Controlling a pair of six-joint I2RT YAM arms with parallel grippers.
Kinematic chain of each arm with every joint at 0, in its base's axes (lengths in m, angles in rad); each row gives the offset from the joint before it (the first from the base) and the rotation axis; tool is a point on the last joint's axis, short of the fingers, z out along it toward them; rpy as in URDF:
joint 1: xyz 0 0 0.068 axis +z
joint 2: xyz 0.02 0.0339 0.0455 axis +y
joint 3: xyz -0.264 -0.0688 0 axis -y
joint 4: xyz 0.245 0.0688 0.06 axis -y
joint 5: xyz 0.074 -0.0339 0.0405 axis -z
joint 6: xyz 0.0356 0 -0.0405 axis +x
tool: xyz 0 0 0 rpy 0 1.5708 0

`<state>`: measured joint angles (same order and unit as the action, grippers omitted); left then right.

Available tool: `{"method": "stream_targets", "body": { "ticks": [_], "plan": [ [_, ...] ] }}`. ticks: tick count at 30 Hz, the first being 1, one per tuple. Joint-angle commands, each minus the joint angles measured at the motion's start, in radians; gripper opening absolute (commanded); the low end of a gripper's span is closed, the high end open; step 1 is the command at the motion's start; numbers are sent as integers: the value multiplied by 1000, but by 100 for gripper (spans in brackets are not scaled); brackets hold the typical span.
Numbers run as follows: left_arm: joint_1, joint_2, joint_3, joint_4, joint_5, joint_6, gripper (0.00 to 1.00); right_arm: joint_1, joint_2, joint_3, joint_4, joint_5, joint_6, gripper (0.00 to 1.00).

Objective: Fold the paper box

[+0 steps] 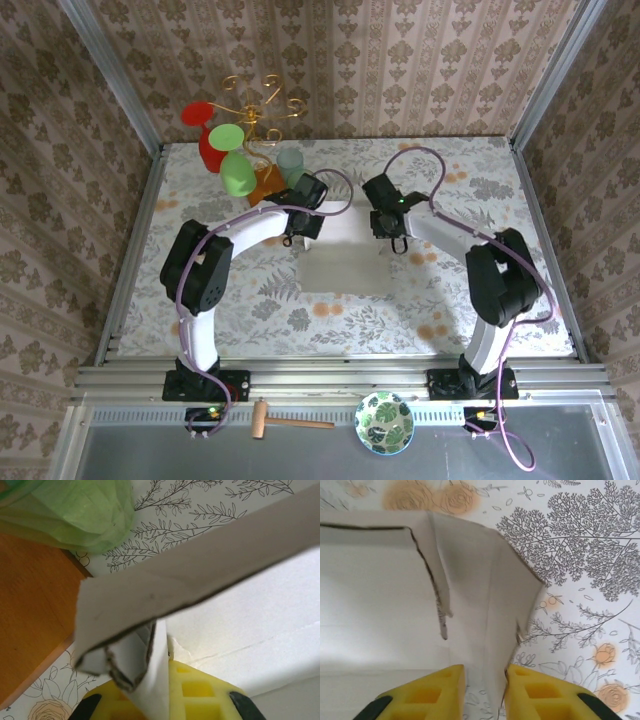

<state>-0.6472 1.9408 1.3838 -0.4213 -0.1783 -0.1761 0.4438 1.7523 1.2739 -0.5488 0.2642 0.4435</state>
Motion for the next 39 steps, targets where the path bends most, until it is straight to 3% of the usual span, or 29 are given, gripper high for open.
{"method": "stream_targets", "body": {
  "ticks": [1, 4, 6, 9, 13, 17, 26, 33, 39],
  "plan": [
    [5, -31, -24, -60, -8, 23, 0, -87, -130, -38, 114, -358, -95, 39],
    [10, -56, -53, -63, -5, 53, 0, -201, -203, -124, 226, -681, -114, 42],
    [19, -84, -92, -49, -3, 62, 0, -274, -243, -174, 275, -787, -101, 43],
    [40, -117, -148, -28, 3, 62, 0, -395, -280, -280, 385, -857, -16, 41],
    [50, -135, -192, 3, 10, 71, 0, -479, -240, -354, 418, -850, -1, 26],
    [52, -120, -195, 13, 8, 67, 0, -482, -105, -373, 451, -905, -44, 20],
    [54, -99, -181, 23, 8, 61, 0, -396, 110, -272, 460, -927, -66, 23],
    [57, -86, -177, 27, 16, 49, 0, -343, 148, -217, 400, -969, -94, 29],
    [57, -76, -165, 22, 18, 48, 0, -323, 77, -274, 451, -999, -92, 29]
  ]
}}
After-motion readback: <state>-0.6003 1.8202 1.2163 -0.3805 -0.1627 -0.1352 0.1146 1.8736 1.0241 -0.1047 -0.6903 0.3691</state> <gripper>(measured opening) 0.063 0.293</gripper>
